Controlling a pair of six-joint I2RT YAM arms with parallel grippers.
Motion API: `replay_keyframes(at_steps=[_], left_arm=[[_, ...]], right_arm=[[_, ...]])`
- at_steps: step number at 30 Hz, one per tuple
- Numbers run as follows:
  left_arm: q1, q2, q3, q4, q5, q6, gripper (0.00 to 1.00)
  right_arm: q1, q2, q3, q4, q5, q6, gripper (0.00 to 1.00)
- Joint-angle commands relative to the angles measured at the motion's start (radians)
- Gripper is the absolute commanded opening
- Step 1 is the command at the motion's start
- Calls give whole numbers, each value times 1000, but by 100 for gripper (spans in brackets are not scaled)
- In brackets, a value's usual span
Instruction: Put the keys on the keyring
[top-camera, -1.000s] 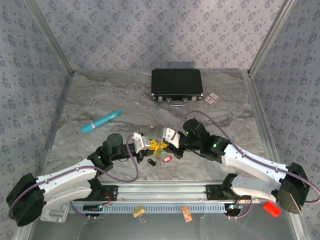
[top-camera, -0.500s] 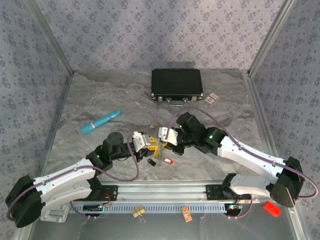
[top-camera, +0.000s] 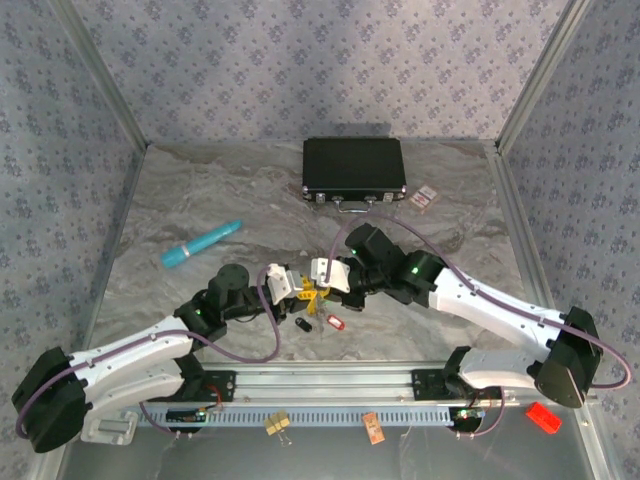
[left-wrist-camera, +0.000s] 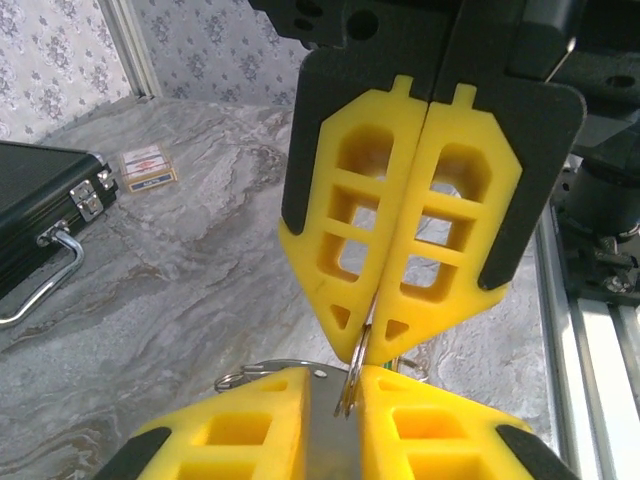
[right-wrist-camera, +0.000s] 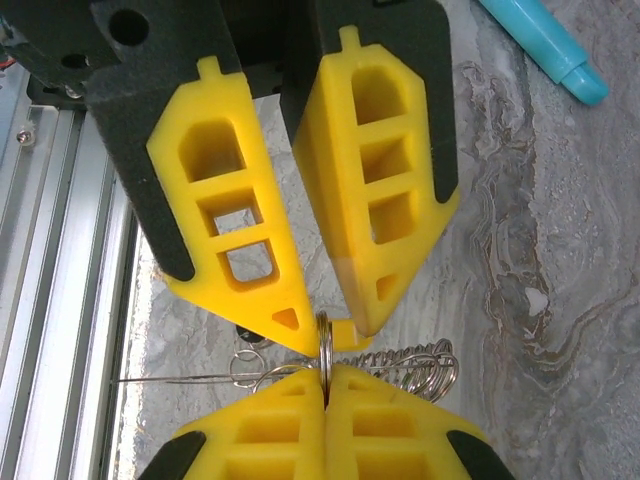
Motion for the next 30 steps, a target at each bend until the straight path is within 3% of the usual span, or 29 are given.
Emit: replay_keyframes(at_steps=[1,3,6,8,17,30], left_arm=[[-6,3,24,48,27,7,13],[-6,3,25,49,35,8,7],[-6,-3,19,58,41,7,0],[-7,-8,4,85,42,-4,0],[-6,24,-77,294,55,-110,0],[-6,38,-100,359,70,-139,0]], right_arm=[[11,9,39,10,-32,-10,0],[9,0,32,20,-37,2,0],[-10,-44,-12,69,-46,34,13],[-40,-84,-56,115,-71,66,17],[-113,-167,-208,293,-168,234,25],[-117,-141,-246,370,-201,271,25]])
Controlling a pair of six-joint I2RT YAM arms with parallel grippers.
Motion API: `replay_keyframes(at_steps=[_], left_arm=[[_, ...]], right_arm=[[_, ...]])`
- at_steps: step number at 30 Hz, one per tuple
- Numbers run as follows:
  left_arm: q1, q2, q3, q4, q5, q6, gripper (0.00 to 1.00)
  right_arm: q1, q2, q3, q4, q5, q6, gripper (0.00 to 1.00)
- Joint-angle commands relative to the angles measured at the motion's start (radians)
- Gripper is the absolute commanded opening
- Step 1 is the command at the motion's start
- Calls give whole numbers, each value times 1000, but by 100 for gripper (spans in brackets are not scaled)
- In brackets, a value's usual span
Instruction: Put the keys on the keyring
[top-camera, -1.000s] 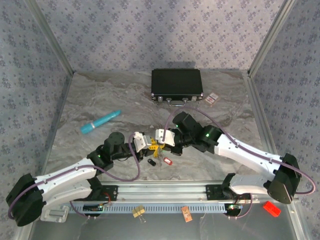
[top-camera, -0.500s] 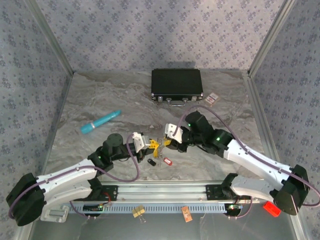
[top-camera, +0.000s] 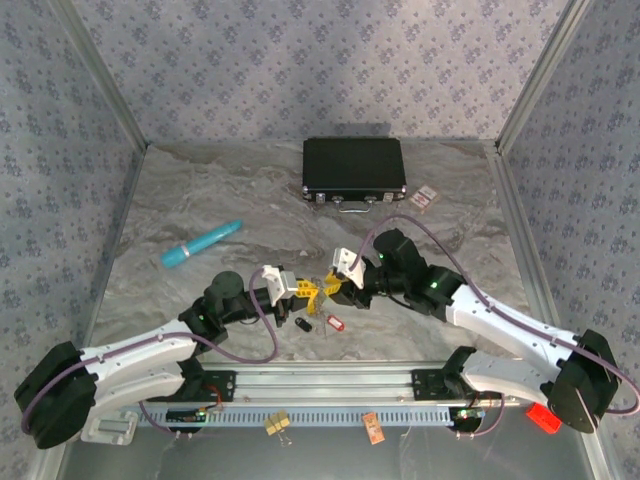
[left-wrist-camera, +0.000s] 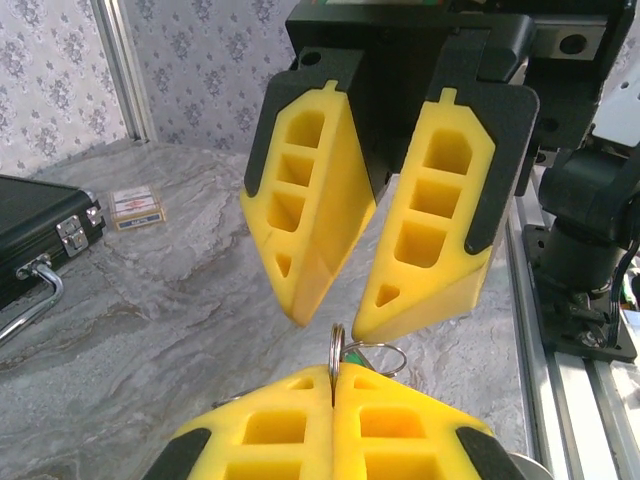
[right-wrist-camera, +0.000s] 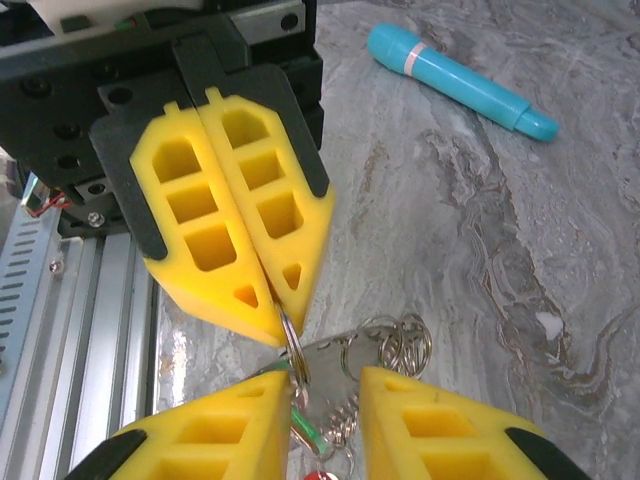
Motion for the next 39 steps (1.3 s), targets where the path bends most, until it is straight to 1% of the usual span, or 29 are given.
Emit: replay_keyframes(at_steps=[1,4,8,10,13,15,16,17,18,20,23,26,33,39], left_arm=[[-6,3,-3,90,33,-23,0],[-6,3,-3,91,36,-22,0],[-6,2,-5,97,36,-23,0],[-6,3,-8,104,39,-25,0],[-6,-2,-9,99,34,-25,0],[-6,-15,0,51,12,-13,0],[-6,-23,9,15,-11,-6,4],[-6,-33,20,-28,-40,5,17],[-6,-42,30,-68,-55,19,24],[-6,-65,45,-130,-61,51,27],[-6,-94,49,-187,-70,85,27],[-5,-110,53,-217,-74,104,27],[-6,-94,84,-266,-47,139,25],[-6,-84,85,-251,-39,155,18]], right_arm=[[-4,13,-3,37,-34,25,25],[-4,23,0,45,-39,27,23],[-4,37,1,67,-54,37,17],[-4,45,3,68,-63,38,12],[-5,47,14,50,-64,24,0],[-5,46,35,15,-55,-1,0],[-4,46,48,-12,-48,-15,0],[-2,49,65,-47,-38,-37,0],[3,52,85,-87,-21,-58,0],[13,62,120,-153,17,-108,0],[47,91,172,-242,98,-184,0],[71,116,214,-290,135,-226,0],[111,145,261,-314,149,-259,0],[152,175,276,-305,166,-258,0]])
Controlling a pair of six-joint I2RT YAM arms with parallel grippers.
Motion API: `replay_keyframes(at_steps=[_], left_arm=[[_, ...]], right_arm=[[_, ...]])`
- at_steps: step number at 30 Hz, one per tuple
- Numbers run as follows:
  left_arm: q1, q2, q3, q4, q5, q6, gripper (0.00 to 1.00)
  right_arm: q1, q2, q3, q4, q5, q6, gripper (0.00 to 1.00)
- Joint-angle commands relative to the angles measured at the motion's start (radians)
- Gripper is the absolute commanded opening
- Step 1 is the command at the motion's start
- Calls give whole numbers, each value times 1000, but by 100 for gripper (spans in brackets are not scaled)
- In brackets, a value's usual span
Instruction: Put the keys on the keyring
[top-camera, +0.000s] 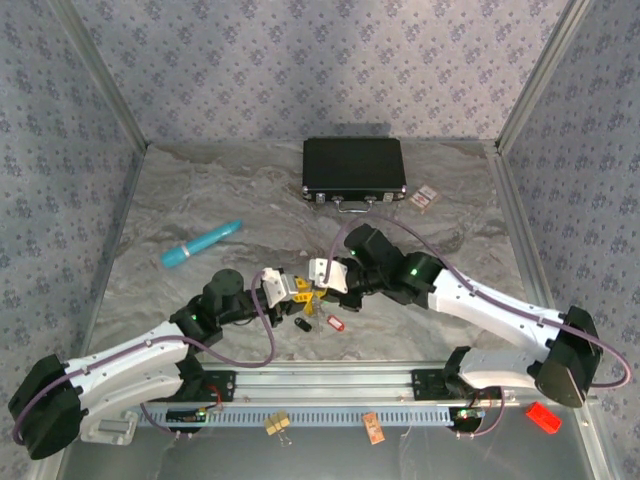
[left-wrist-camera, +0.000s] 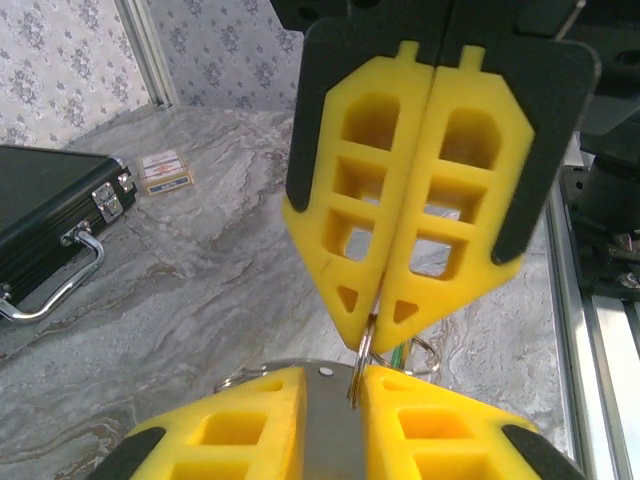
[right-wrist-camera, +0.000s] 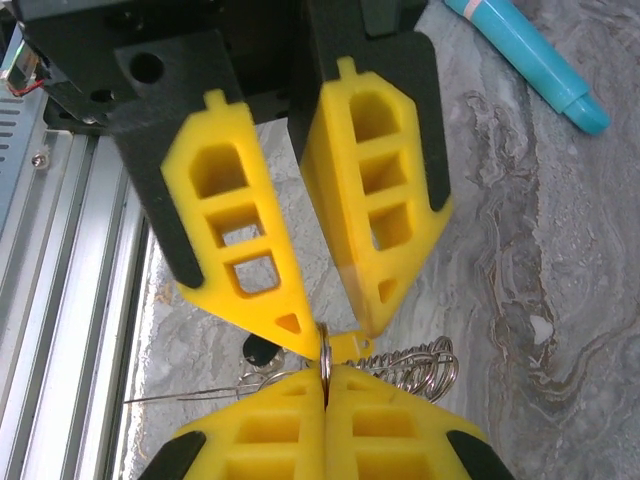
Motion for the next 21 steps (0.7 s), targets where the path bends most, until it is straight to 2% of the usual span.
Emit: replay_keyframes(at_steps=[1,8,10,12,16,21], left_arm=[[-6,11,40,5,25,27,16],[-6,-4,37,4,42,32,0],[-6,-12,29,14,42,24,0],[-6,-18,16,41,42,6,0],[-6,-20,-18,116,46,-27,0],[-6,-18,-27,146,45,-45,0]], right_arm=[[24,21,44,-15,17,-21,0],[31,17,33,11,26,-5,2],[17,-10,4,50,29,21,14],[-8,-45,-33,90,8,58,19],[-48,-95,-105,171,-59,154,26],[-50,-111,-151,207,-66,210,30]])
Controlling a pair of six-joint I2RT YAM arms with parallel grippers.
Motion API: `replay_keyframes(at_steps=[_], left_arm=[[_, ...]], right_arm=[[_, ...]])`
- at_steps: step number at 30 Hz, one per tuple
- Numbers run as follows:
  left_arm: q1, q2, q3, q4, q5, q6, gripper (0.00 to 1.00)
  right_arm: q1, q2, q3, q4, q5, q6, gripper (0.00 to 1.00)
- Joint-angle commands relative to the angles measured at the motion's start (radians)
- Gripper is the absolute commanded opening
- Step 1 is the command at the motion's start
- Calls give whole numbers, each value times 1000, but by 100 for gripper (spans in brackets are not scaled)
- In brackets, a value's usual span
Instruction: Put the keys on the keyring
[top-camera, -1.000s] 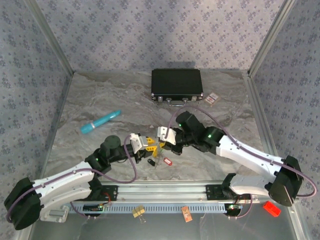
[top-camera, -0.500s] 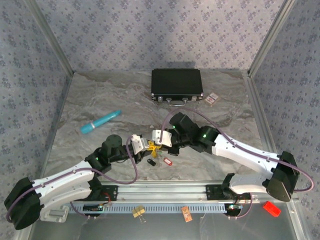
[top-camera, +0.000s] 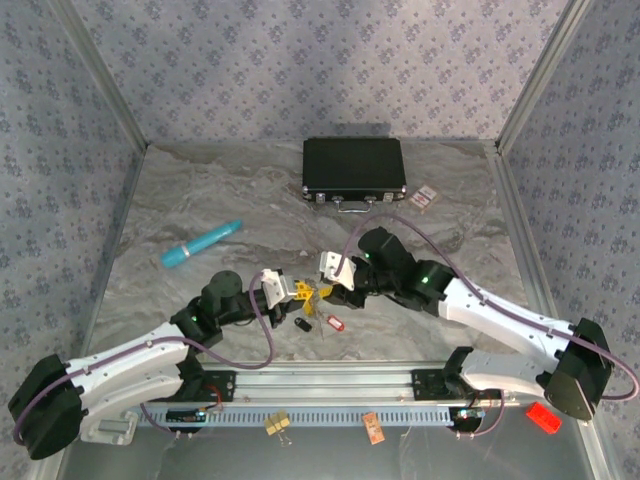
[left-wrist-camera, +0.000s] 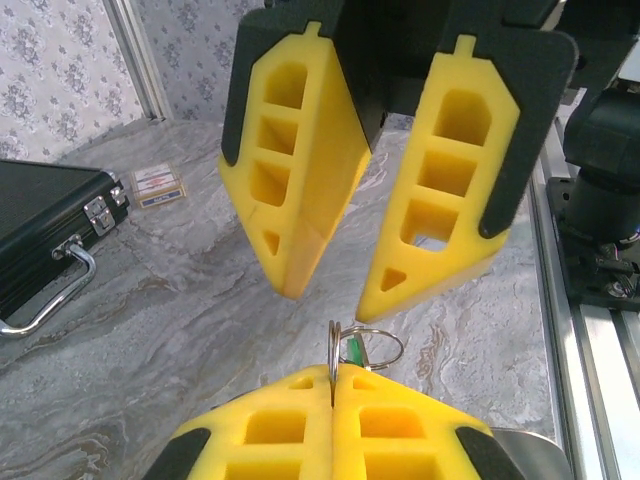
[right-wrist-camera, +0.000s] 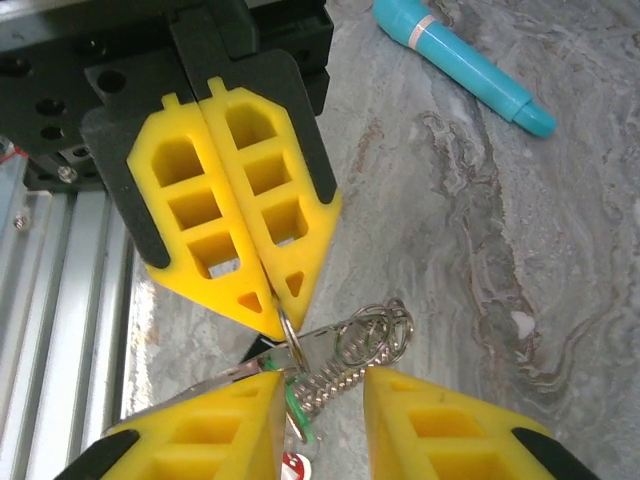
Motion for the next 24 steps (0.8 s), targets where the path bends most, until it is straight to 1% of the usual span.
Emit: replay_keyframes(at_steps=[1,5,10,16,21,24], left_arm=[[-6,-15,-6,89,24,-26,0],[-6,-12,-8,90,24,-27,0],[-6,-12,-10,97,27,-30,0],[-6,-7,-10,106,33,-31,0],[-6,-9,-9,103,43,-30,0],[-6,-9,-10,106,43,-29,0]], right_arm=[[0,-20,-28,46,-36,65,30],[-5,-41,-51,38,-30,67,34],[-20,-72,-78,30,-20,68,36],[-20,-35,-74,41,-32,70,37],[-20,-7,-60,54,-51,66,36],[-19,5,-52,47,-67,63,32]])
